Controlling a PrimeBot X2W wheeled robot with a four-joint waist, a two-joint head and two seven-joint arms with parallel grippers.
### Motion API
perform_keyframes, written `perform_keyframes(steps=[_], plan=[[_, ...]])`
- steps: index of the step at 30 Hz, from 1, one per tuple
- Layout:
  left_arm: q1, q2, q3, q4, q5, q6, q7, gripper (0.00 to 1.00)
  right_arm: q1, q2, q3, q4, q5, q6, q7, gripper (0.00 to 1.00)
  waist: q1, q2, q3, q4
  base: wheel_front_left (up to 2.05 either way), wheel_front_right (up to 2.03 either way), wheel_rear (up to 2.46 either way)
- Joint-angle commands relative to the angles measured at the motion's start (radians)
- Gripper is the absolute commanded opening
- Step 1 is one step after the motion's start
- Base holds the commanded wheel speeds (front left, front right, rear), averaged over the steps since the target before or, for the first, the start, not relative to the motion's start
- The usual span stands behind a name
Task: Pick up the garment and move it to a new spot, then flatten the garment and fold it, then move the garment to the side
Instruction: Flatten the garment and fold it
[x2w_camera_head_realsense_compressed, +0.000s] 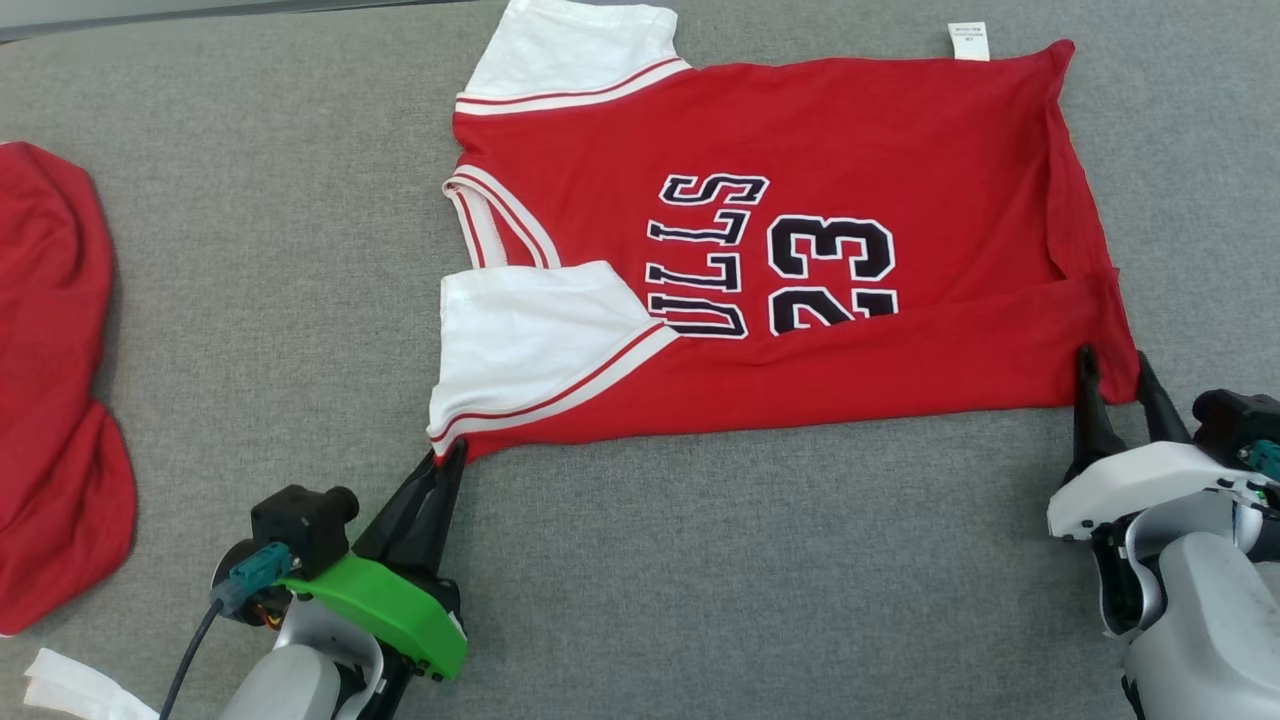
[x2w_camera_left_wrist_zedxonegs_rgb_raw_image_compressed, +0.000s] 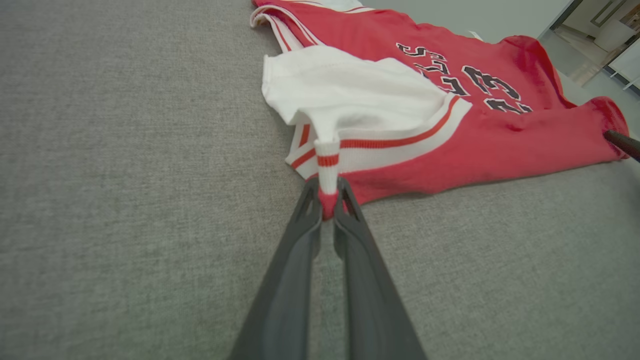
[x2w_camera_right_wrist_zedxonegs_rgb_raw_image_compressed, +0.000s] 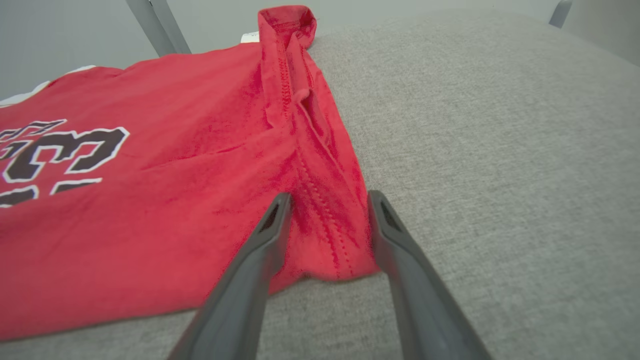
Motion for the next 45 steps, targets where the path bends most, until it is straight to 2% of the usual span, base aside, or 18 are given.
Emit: perform_keyframes(steps=[1, 2, 7, 14, 27, 35, 44, 45], plan=[[-0.008, 0.010, -0.001, -0.003, -0.004, -0.001, 0.000, 0.00, -0.015, -0.007, 0.022, 0.031, 0.022, -0.002, -0.003, 0.10, 0.0000, -0.0001, 0.003, 0.000, 0.00, 0.00, 0.00], [-0.010, 0.010, -0.003, -0.002, -0.004, -0.001, 0.002, 0.00, -0.022, -0.013, 0.040, 0.061, 0.036, -0.002, -0.003, 0.00, 0.0000, -0.0001, 0.003, 0.002, 0.00, 0.00, 0.00], [-0.007, 0.014, -0.012, -0.005, -0.002, 0.000, -0.003, 0.00, -0.016, -0.051, 0.091, 0.103, 0.089, -0.002, 0.000, 0.00, 0.0000, -0.0001, -0.011, 0.022, 0.00, 0.00, 0.00], [0.087, 0.041, -0.025, -0.094, 0.009, 0.010, -0.026, 0.00, 0.081, -0.103, 0.134, -0.001, 0.111, -0.002, -0.001, 0.00, 0.0000, -0.0001, -0.050, 0.054, 0.00, 0.00, 0.00], [0.287, 0.065, -0.084, -0.304, 0.009, 0.081, 0.050, 0.00, 0.333, -0.231, 0.147, -0.209, 0.199, -0.002, -0.002, 0.00, 0.0000, -0.0001, -0.100, 0.134, 0.00, 0.00, 0.00], [0.308, 0.090, -0.090, -0.312, 0.030, 0.097, 0.056, 0.00, 0.490, -0.218, 0.080, -0.316, 0.192, -0.002, 0.001, 0.00, 0.0000, -0.0001, -0.097, 0.133, 0.00, 0.00, 0.00], [0.295, 0.092, -0.110, -0.254, 0.021, 0.101, 0.099, 0.00, 0.509, -0.168, 0.069, -0.325, 0.172, -0.002, 0.002, 0.00, 0.0000, -0.0001, -0.088, 0.098, 0.00, 0.00, 0.00], [0.285, 0.091, -0.116, -0.245, 0.026, 0.100, 0.109, 0.00, 0.503, -0.162, 0.070, -0.321, 0.169, -0.002, 0.002, 0.08, 0.0000, -0.0001, -0.086, 0.096, 0.00, 0.00, 0.00]])
